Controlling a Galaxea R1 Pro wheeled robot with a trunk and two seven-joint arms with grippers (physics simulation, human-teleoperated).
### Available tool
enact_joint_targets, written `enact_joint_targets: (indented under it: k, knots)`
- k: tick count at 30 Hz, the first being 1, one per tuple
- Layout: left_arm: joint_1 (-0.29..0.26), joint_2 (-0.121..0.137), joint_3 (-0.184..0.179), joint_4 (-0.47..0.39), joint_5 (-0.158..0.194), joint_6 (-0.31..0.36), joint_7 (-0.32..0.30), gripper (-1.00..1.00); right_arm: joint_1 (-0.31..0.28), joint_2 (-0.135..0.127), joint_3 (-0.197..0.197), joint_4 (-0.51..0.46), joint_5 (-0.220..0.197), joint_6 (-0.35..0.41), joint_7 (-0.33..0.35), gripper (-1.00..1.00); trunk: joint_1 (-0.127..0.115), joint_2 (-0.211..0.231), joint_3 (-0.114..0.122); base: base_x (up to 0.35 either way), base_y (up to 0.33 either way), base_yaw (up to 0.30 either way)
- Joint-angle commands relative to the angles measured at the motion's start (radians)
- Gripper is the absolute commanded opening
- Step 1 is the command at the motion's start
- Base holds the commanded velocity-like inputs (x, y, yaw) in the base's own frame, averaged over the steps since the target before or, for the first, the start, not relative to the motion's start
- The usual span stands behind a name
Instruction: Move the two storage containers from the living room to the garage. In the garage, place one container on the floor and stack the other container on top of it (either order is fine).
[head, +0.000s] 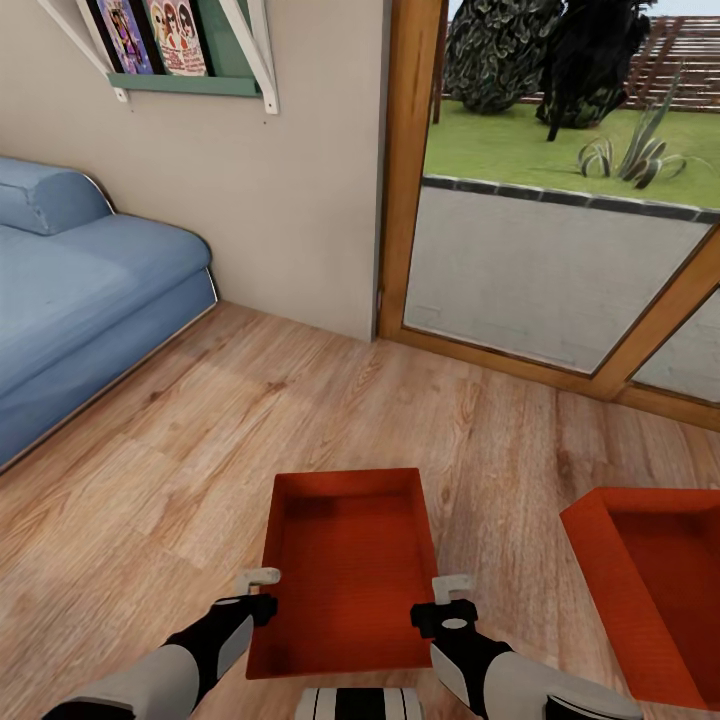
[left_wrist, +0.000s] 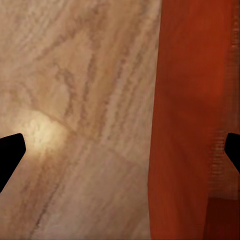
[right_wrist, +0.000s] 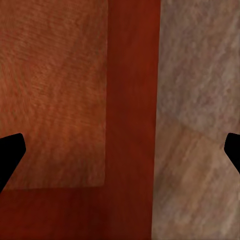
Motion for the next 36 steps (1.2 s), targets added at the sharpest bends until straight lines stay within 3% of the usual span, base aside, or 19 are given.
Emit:
enact_joint_targets:
  k: [1,36]
  knots:
    - [0.0,-0.001,-0.009,-0.002,0.01,0.006,0.005,1.0,0.0,0.0,0.008,-0.001,-0.01,-0.002,-0.003,1.0,0.0,0.0,-0.001,0.0,0.0,0.0]
    - [0.0,-0.025,-0.009,-0.001,0.012,0.006,0.006,1.0,0.0,0.0,0.011,-0.001,-0.009,0.001,-0.003,1.0,0.0,0.0,-0.001,0.0,0.0,0.0]
